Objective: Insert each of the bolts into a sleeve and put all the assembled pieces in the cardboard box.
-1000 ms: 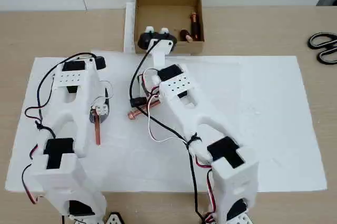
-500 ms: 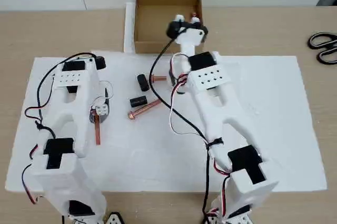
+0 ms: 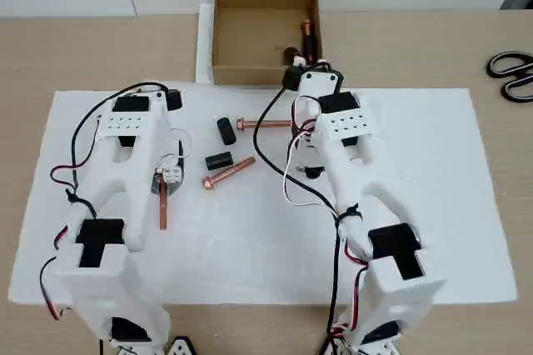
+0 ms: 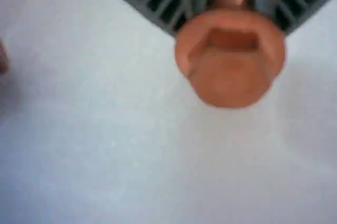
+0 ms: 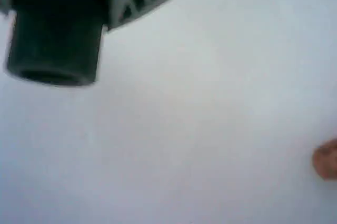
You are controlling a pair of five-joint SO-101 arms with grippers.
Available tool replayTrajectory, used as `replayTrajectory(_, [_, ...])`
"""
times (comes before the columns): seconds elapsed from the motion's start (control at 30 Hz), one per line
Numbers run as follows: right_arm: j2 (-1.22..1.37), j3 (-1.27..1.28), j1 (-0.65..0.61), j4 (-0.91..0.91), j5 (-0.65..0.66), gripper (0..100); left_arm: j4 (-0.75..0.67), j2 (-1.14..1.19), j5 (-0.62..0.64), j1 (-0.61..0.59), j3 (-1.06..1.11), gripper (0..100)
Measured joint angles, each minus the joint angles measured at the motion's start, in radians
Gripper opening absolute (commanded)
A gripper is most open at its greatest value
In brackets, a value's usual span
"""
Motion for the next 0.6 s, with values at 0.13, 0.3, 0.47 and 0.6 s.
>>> replayTrajectory(0.13, [0.041, 0.0, 0.002, 0.0, 0.032, 6.5, 0.0, 0.0, 0.0, 0.0, 0.0, 1])
replayTrajectory(0.3, [0.051, 0.0, 0.0, 0.0, 0.041, 15.8, 0.0, 0.0, 0.0, 0.0, 0.0, 1])
replayTrajectory(0.47, [0.057, 0.0, 0.002, 0.0, 0.041, 15.5, 0.0, 0.0, 0.0, 0.0, 0.0, 1])
replayTrajectory(0.6, [0.057, 0.0, -0.021, 0.0, 0.041, 15.5, 0.0, 0.0, 0.0, 0.0, 0.0, 1])
